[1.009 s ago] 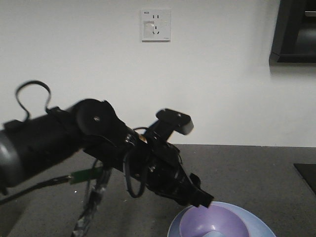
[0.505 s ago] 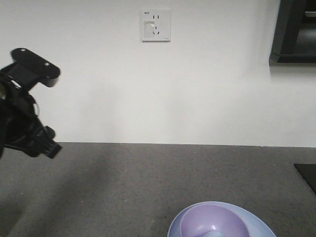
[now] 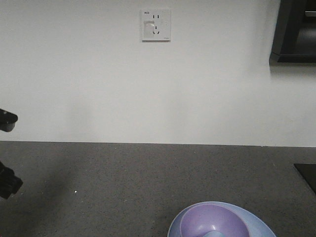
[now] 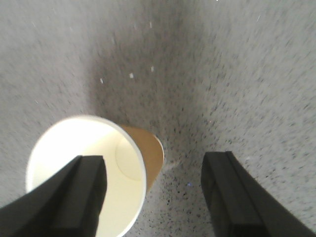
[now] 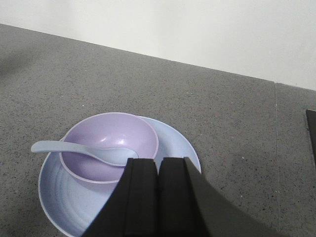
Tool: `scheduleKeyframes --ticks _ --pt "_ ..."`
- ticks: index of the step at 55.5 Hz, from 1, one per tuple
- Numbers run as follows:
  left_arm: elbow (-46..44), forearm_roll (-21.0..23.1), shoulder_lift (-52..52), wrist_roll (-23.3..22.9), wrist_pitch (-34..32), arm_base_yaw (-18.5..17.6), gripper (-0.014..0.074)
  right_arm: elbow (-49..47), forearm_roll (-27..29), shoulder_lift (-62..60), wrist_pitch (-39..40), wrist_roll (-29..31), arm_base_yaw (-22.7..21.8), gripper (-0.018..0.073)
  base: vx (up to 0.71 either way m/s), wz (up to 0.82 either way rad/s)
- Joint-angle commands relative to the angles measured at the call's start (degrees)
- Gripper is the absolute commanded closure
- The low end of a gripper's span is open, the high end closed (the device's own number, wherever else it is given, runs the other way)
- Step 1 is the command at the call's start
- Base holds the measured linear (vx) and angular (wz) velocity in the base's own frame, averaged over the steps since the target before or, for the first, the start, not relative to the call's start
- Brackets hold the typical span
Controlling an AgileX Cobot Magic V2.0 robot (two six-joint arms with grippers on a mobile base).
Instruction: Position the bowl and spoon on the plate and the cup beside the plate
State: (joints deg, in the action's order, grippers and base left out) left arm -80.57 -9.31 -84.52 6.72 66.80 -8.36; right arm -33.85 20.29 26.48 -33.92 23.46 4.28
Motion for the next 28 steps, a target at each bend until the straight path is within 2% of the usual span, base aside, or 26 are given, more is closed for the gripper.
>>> scheduleKeyframes --ticks 1,11,20,25,28 --pt "1.31 -0.58 2.03 0.07 -4.56 1.30 0.0074 -1.66 0.80 0.16 4.52 0.04 0.02 0.0568 0.00 0.00" --pt "4.08 -0.49 1.97 0.07 -7.20 3.37 0.0074 -1.66 0.87 0.16 4.53 0.04 0.02 0.0568 0.00 0.00" --pt "4.85 1.88 0.11 0.19 -8.11 4.08 0.0086 -1.66 0.79 0.16 4.72 0.04 0.94 0.0568 0.00 0.00" --pt "4.85 3.41 -1.90 0.47 -8.53 4.08 0.0125 -1.66 0.74 0.16 4.77 0.04 2.08 0.0568 0.00 0.00" --pt "4.85 4.17 -2.79 0.47 -8.66 4.08 0.0179 -1.66 0.62 0.16 4.77 0.04 2.36 0.0568 0.00 0.00"
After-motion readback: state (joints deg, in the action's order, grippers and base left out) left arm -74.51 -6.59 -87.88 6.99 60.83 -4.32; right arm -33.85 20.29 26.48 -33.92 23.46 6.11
